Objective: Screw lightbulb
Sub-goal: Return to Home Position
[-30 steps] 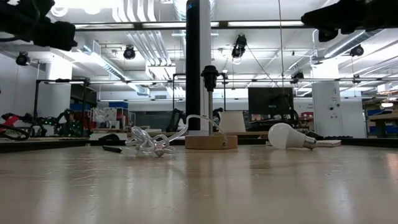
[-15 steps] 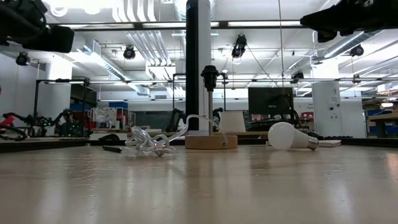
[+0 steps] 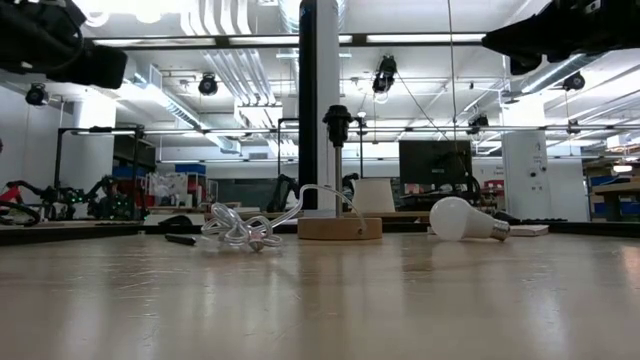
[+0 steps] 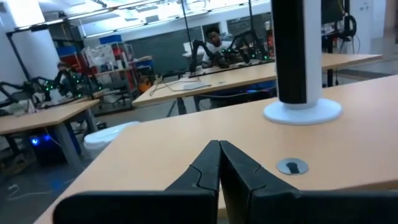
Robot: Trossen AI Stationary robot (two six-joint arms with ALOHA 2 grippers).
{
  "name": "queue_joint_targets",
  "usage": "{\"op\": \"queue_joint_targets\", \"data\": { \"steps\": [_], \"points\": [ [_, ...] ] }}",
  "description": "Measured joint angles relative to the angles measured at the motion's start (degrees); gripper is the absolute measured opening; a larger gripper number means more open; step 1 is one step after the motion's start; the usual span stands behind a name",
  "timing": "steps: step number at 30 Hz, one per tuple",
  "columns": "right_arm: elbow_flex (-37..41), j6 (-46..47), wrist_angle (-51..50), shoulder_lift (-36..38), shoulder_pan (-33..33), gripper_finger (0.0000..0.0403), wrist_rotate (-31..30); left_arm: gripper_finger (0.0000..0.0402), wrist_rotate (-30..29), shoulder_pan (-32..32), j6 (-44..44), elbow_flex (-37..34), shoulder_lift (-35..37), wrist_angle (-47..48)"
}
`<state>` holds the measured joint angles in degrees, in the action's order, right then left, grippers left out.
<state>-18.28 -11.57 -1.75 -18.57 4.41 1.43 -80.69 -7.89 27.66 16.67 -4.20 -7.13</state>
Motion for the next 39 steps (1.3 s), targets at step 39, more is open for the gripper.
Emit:
{"op": "queue_joint_targets", "data": {
  "steps": [39],
  "points": [
    [0.0, 17.23, -1.04, 0.0, 0.01, 0.0067, 0.04, 0.0, 14.09, -20.14, -25.67, 2.99, -14.77, -3.44]
  ]
}}
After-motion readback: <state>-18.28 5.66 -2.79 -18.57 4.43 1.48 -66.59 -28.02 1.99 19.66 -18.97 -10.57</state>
